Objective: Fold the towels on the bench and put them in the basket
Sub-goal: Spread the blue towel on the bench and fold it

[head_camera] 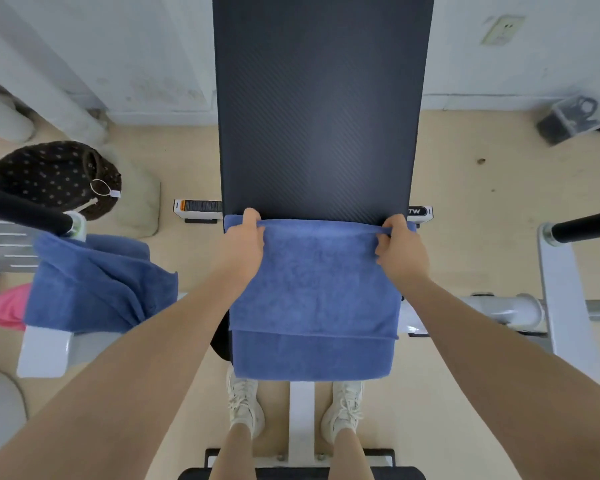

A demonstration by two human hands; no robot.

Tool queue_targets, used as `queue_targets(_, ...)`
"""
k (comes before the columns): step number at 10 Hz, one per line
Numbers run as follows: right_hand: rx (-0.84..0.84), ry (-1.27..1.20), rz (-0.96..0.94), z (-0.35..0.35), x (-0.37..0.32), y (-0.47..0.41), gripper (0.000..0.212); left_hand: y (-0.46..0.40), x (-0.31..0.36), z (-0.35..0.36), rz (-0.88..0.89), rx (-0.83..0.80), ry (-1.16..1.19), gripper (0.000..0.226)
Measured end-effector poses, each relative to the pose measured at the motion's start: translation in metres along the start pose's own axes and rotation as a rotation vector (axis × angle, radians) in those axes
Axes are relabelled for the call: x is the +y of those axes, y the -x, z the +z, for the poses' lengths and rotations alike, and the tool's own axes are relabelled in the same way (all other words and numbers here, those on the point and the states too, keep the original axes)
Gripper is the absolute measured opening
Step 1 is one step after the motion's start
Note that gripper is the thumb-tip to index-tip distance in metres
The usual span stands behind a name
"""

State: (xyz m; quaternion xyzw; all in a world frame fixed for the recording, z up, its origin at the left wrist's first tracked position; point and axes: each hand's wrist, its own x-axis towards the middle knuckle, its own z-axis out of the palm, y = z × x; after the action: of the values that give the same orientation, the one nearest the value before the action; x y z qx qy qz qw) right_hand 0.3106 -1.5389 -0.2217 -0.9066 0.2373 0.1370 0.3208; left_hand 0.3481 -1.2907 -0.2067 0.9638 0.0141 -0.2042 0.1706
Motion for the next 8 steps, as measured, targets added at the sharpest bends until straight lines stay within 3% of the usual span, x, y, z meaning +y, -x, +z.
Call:
queue_targets(1,0.058,-0.206,-0.020,-0.027,-0.032,-0.021,0.016,-0.020,0.023,-0.037,-0.104,0.121,0.054,0.007)
queue_targets(2,0.135,-0.307,-0.084,-0.062,-0.070,-0.047,0.017,-0.041,0.053,-0.090,0.019,0.207,0.137,0.021)
queue_targets(3,0.138,-0.344,-0.197,-0.094,-0.102,-0.070,0.028,-0.053,0.066,-0.125,0.174,0.251,-0.398,0.032)
queue_targets(4,0.088,-0.360,-0.275,-0.103,-0.115,-0.080,0.058,-0.068,0.072,-0.143,0.213,0.529,-0.525,0.034)
queue_targets(5,0.117,-0.110,-0.301,-0.088,-0.097,-0.073,0.048,-0.082,0.046,-0.105,0.221,0.402,-0.164,0.031)
queue_targets(6,0.074,0.261,-0.324,-0.063,-0.063,-0.053,0.022,-0.065,0.018,-0.066,0.334,0.276,-0.272,0.032)
queue_targets(7,0.057,0.465,-0.410,-0.048,-0.039,-0.042,0.023,-0.048,0.007,-0.050,0.275,0.237,-0.225,0.037)
queue_targets(8,0.117,0.510,-0.495,-0.040,-0.031,-0.042,0.031,-0.051,0.003,-0.041,0.381,0.339,-0.276,0.042)
